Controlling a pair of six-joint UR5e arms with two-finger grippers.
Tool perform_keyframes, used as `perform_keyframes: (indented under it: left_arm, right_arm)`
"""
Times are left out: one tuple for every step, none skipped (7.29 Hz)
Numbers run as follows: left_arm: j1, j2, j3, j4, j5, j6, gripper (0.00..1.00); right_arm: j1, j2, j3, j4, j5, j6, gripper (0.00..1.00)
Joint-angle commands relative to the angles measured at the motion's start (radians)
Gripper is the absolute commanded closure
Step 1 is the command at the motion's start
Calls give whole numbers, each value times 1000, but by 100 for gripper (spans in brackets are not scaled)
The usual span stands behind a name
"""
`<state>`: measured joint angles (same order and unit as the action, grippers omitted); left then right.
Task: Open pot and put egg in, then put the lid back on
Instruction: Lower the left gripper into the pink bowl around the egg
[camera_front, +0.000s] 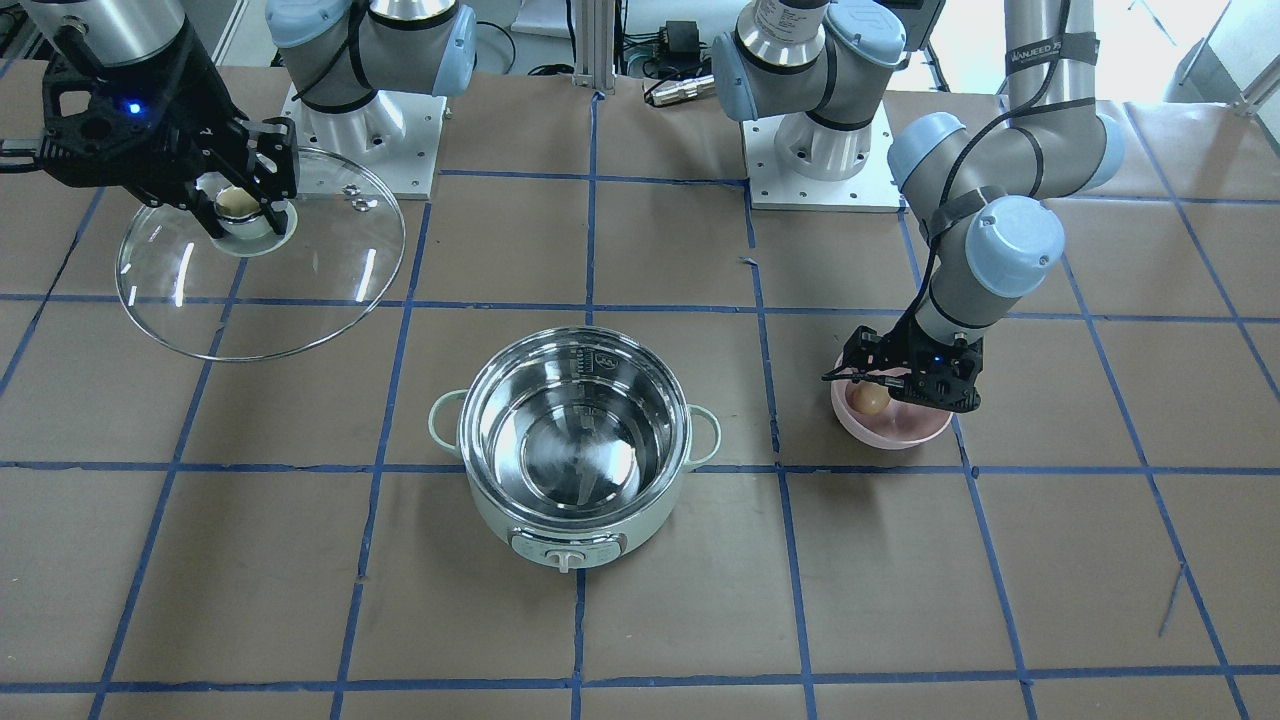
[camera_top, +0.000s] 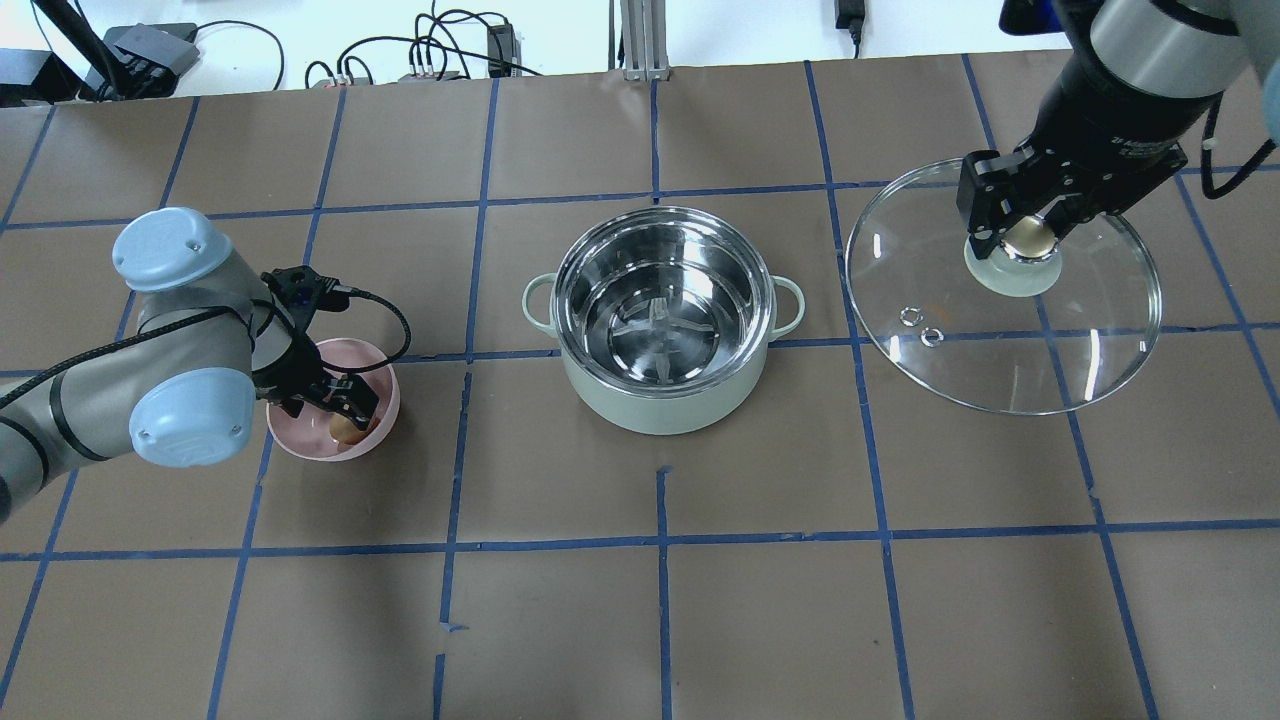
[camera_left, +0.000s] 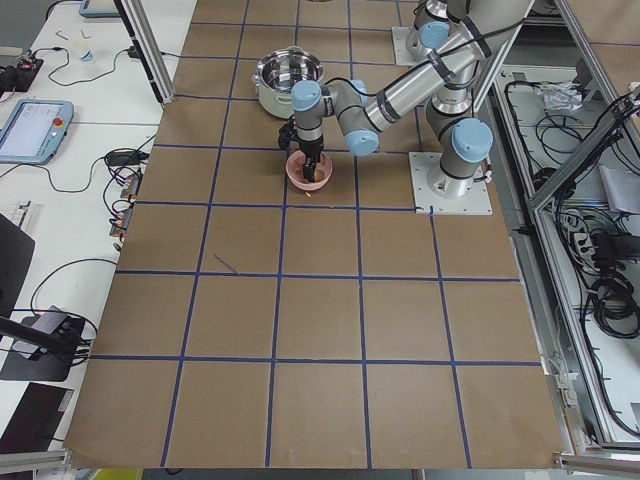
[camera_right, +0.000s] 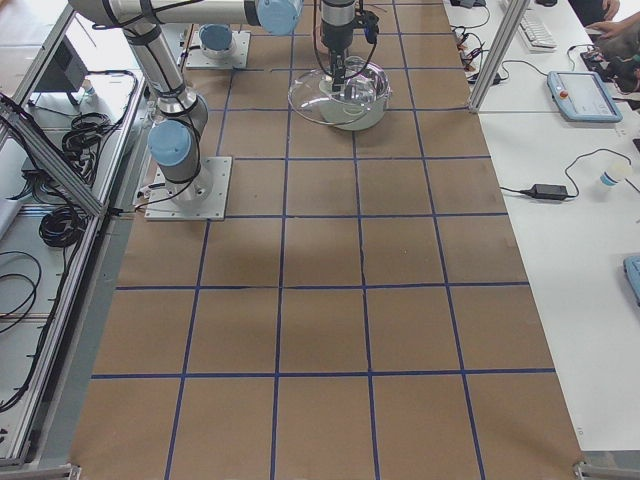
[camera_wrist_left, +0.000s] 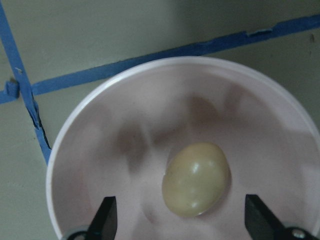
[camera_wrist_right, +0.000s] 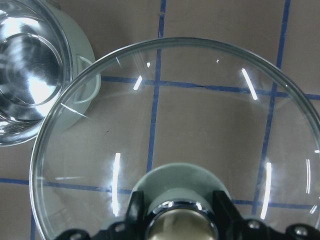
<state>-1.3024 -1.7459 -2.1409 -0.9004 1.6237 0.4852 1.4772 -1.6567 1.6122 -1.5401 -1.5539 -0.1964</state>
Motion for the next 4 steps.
perform_keyframes:
  left_arm:
    - [0,-9,1,-3,7,3,10]
    - [0,-9,3,-5,7,3,9]
    - [0,-12,1,-6,5,3,9]
    - [0,-26,4,-9,7,3,9]
  right_arm:
    - [0,0,0,0,0,2,69]
    - [0,0,0,0,0,2,69]
    - [0,0,0,0,0,2,69]
    - [0,0,0,0,0,2,69]
